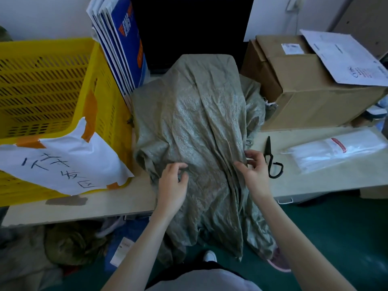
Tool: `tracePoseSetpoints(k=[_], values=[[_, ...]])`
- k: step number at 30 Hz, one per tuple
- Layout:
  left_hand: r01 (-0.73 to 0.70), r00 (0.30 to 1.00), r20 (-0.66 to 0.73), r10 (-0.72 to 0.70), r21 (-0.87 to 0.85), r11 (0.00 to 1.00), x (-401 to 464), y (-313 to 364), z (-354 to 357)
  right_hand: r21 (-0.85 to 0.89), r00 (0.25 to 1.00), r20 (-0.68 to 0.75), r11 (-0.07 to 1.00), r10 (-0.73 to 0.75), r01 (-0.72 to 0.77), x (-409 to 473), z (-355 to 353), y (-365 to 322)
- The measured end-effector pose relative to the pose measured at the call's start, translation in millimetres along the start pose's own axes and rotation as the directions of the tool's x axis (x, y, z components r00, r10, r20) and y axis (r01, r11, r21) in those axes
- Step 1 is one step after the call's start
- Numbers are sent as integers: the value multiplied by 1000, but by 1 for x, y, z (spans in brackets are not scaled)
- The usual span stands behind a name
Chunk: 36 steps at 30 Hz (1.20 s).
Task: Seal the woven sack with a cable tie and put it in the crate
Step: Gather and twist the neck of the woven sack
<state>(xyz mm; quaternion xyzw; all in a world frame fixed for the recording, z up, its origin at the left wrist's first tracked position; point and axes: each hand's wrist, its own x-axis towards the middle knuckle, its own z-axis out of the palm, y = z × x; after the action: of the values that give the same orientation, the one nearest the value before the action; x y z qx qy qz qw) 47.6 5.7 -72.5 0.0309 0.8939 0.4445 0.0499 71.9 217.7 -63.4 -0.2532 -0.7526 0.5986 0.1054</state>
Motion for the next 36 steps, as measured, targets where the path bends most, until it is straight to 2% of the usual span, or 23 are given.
tracePoseSetpoints(k=[3, 6, 9, 12, 18, 23, 28, 36], values=[[35, 999, -43, -31, 89, 995, -10, -10, 5, 5, 997, 58, 998, 55, -55, -6, 1, 4], [37, 998, -50, -25, 265, 964, -19, -20, 9, 34, 988, 114, 994, 104, -108, -12, 4, 7], [79, 996, -71, -59, 328, 942, -27, -24, 16, 57, 980, 142, 987, 139, -149, -15, 8, 12], [160, 982, -145, -123, 280, 947, -33, -23, 22, 70, 978, 146, 985, 148, -159, -17, 15, 16], [313, 921, -266, -283, 77, 947, -40, -22, 27, -6, 971, 146, 982, 189, -190, -16, 26, 20], [295, 950, -132, -282, 96, 951, -38, -31, 24, -72, 967, 122, 974, 224, -217, -13, 32, 23], [279, 959, -50, -280, -21, 960, -36, -38, 21, -31, 969, 132, 978, 209, -206, -18, 36, 20], [256, 964, -48, -263, -117, 960, -34, -44, 16, 132, 950, 177, 951, 256, -280, -22, 39, 19]])
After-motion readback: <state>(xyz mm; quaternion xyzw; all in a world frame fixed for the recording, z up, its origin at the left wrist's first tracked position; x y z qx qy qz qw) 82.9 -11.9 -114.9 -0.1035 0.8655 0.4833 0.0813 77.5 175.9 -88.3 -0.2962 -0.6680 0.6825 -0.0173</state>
